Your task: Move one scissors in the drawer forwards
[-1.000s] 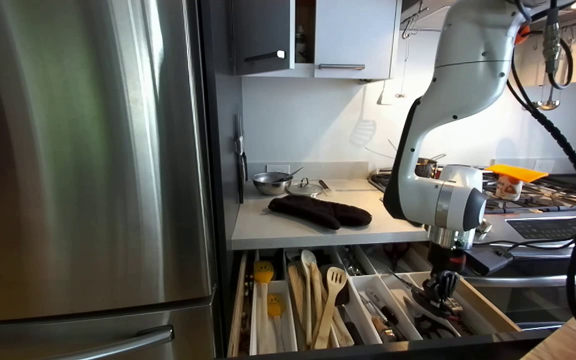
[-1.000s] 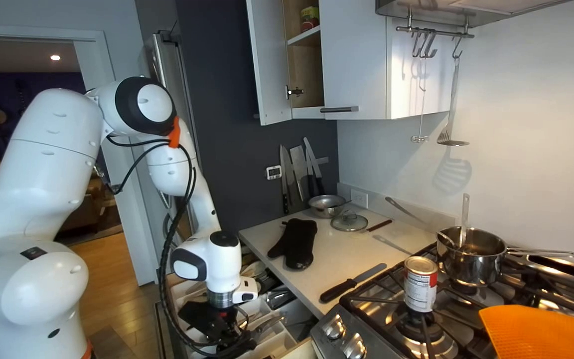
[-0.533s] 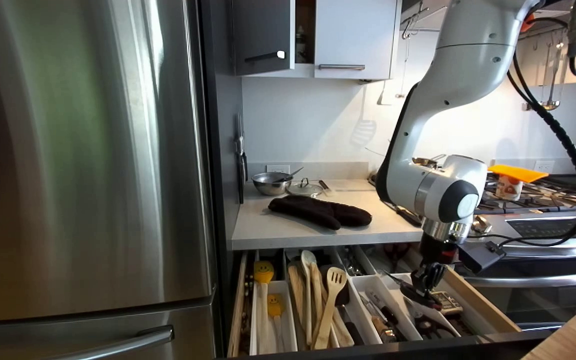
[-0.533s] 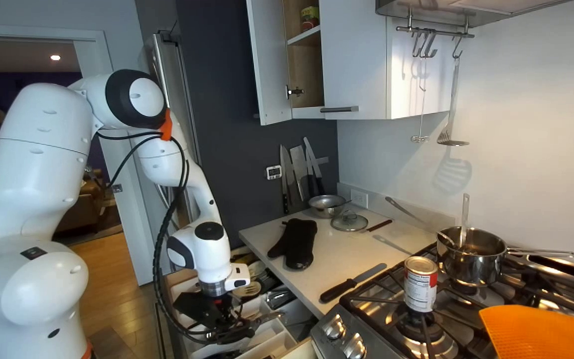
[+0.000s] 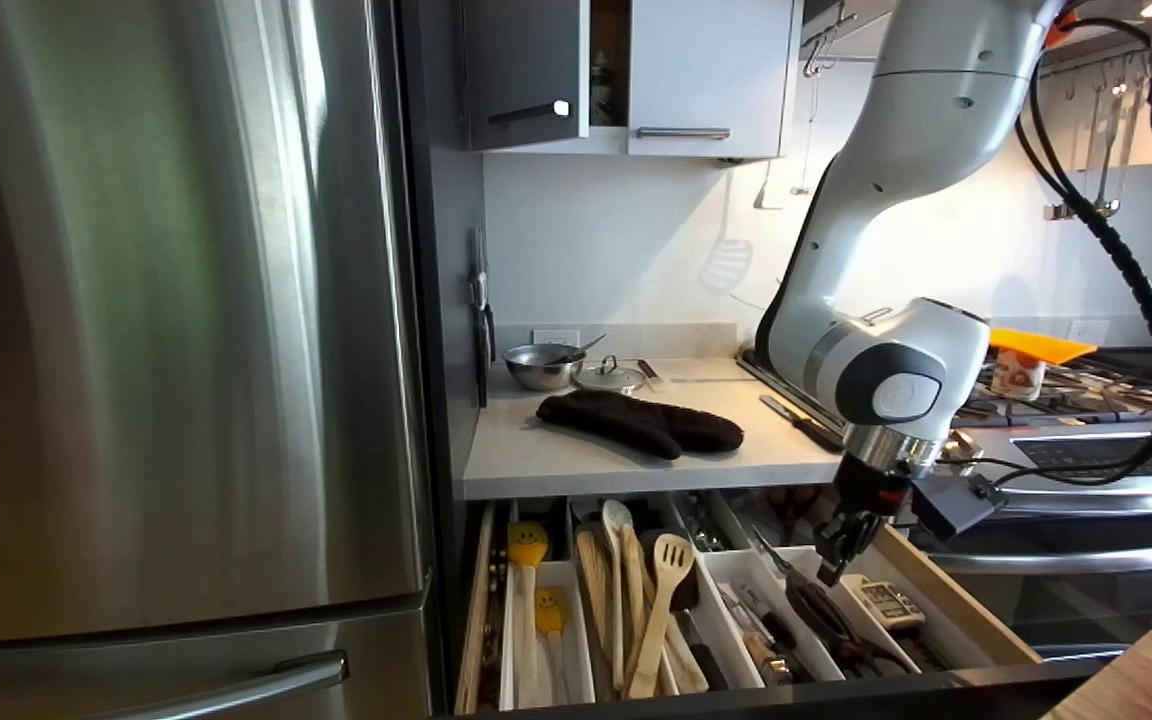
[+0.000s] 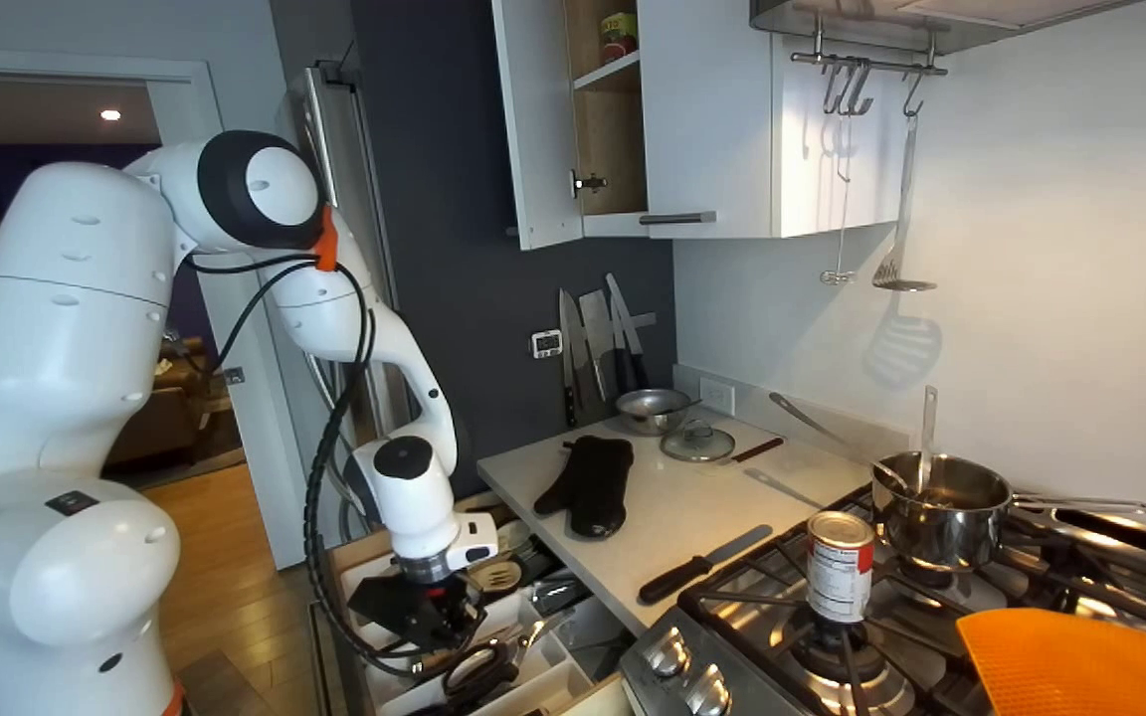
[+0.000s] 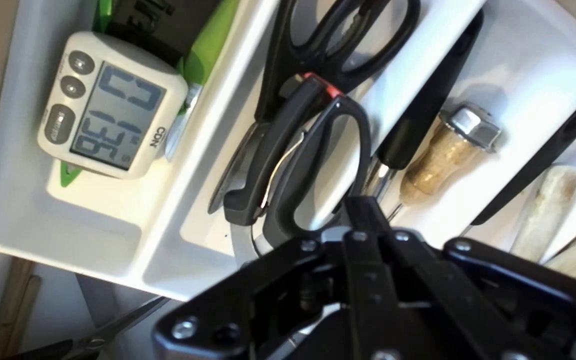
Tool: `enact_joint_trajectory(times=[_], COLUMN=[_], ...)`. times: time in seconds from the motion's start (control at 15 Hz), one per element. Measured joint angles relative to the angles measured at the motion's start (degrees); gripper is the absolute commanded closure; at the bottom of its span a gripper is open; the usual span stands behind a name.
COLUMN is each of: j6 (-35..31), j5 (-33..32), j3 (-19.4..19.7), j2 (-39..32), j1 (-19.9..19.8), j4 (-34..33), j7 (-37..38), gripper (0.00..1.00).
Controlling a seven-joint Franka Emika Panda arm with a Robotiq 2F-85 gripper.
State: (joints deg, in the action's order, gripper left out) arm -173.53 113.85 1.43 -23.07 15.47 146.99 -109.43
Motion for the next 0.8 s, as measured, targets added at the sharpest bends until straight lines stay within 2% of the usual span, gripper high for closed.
enact_joint_trajectory(times=[0.27, 0.47, 0.67, 0.73, 0.8], j6=[0.3, 0.3, 0.3, 0.3, 0.3], j5=[8.6, 9.9, 9.4, 9.3, 9.3], j3=[3.7, 4.4, 2.8, 2.2, 1.8], j2=[-0.5, -1.7, -4.1, -4.8, -5.4], j1=[2.3, 2.4, 1.8, 1.7, 1.6], j4=[-2.3, -2.2, -1.8, -1.8, -1.9], j7=[-9.0, -9.6, -7.7, -6.9, -6.2], gripper=[1.00, 1.00, 1.00, 0.74, 0.73])
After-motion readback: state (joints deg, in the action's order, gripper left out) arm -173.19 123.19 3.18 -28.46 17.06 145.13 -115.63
